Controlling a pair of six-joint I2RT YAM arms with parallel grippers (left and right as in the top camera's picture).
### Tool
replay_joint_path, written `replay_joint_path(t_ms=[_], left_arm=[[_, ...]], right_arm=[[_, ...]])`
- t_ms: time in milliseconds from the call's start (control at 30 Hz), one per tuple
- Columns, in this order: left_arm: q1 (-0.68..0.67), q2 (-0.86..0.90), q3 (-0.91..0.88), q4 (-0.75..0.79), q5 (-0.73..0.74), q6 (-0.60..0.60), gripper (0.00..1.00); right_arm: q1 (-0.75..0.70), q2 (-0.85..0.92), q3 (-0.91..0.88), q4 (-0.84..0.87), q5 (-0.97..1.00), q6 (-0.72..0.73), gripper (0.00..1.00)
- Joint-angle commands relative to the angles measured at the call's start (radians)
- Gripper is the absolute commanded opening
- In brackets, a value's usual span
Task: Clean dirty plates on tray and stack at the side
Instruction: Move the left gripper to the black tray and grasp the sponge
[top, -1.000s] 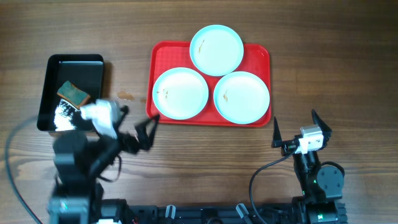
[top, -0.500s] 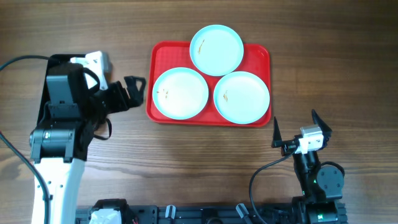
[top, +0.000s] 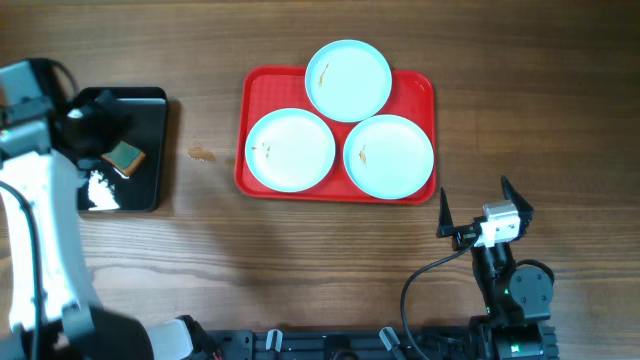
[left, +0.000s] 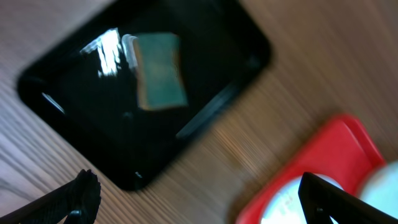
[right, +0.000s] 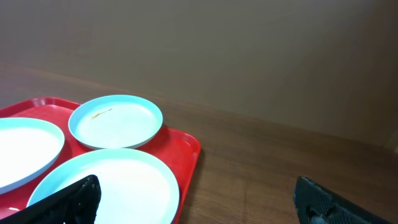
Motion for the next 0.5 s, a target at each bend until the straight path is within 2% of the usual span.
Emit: replay_joint_path(t_ms=[0,400,467], left_arm=[[0.069,0.077,0.017,0.026,-0.023,-0.021,1.0],[0.085,0.326,0.016,0.217,-0.027,-0.018,1.0],[0.085,0.362,0.016,0.246,-0.027,-0.018,0.92]], right_arm=[[-0.006,-0.012,-0.001,0.003,0.01,0.003,1.0],[-0.006,-0.012,-0.001,0.003,0.01,0.003,0.99],[-0.006,-0.012,-0.001,0.003,0.01,0.003,1.0]])
